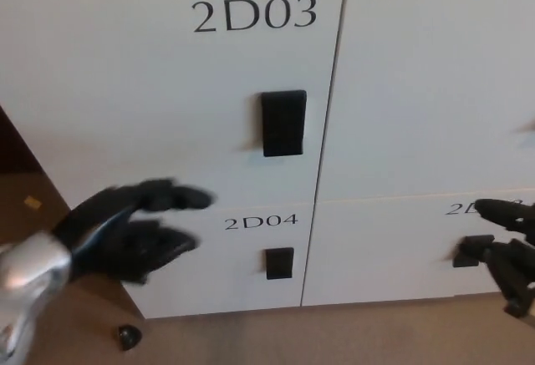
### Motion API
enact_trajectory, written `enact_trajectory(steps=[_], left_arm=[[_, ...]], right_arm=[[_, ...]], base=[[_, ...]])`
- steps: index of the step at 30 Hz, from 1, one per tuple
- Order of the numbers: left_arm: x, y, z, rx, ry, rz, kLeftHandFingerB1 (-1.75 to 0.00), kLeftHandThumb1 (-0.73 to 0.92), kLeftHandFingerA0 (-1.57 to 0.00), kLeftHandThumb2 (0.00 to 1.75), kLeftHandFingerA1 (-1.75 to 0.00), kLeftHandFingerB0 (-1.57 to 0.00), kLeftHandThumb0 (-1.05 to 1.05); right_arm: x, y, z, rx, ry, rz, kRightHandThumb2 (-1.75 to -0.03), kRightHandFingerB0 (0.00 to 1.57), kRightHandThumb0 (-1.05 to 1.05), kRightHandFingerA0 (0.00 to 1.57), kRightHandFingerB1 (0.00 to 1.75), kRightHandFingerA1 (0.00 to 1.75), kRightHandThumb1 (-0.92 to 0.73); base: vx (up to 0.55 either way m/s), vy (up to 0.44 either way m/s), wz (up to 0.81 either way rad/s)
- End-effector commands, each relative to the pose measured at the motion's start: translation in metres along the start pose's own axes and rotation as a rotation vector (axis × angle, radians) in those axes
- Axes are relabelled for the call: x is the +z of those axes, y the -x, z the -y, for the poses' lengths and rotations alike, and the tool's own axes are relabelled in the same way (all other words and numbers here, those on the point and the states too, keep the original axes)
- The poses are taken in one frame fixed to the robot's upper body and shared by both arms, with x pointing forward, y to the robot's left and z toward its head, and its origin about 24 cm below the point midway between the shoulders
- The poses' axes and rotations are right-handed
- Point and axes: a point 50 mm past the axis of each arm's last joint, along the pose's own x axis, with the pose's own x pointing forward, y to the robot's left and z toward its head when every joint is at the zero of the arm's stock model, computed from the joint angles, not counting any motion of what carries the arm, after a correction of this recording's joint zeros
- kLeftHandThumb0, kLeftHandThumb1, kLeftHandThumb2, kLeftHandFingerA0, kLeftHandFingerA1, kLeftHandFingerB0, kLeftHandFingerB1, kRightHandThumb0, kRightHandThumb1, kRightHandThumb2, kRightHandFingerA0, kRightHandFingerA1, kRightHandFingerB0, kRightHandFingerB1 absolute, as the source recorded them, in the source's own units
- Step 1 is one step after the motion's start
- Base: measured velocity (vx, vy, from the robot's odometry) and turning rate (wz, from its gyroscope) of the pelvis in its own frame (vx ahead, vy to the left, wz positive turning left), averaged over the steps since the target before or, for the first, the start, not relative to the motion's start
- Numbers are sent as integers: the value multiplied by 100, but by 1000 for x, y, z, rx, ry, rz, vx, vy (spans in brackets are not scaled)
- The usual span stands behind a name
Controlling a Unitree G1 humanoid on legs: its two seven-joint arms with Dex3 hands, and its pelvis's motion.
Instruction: The robot walks towards an open cabinet and lifts its left hand to push the door towards the right to close it.
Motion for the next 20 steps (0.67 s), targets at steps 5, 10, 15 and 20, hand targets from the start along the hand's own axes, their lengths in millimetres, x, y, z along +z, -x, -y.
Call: enact_trajectory(steps=[5, 10, 15, 20], left_arm=[[-66, 33, -23, 469, 392, -99, -47, 56, -37, 90, -52, -30, -55], [-67, 22, -19, 502, 314, -120, -50, 56, -42, 91, -54, -35, -51], [-67, 27, -30, 553, 124, -147, -38, 69, -47, 61, -38, -46, -48], [-65, 29, -34, 558, 84, -148, -49, 52, -39, 87, -52, -35, -53]], right_arm=[[-60, 6, 37, -268, 130, -464, -61, 55, -25, 65, 44, 48, -73], [-58, 4, 46, -309, 131, -462, -59, 59, -30, 70, 44, 48, -68], [-47, -9, 51, -306, 221, -422, -59, 59, -26, 70, 46, 50, -69], [-45, -14, 53, -291, 294, -426, -60, 57, -25, 71, 44, 49, -68]], base=[[-6, -1, 2], [0, 0, 0], [0, 0, 0], [0, 0, 0]])
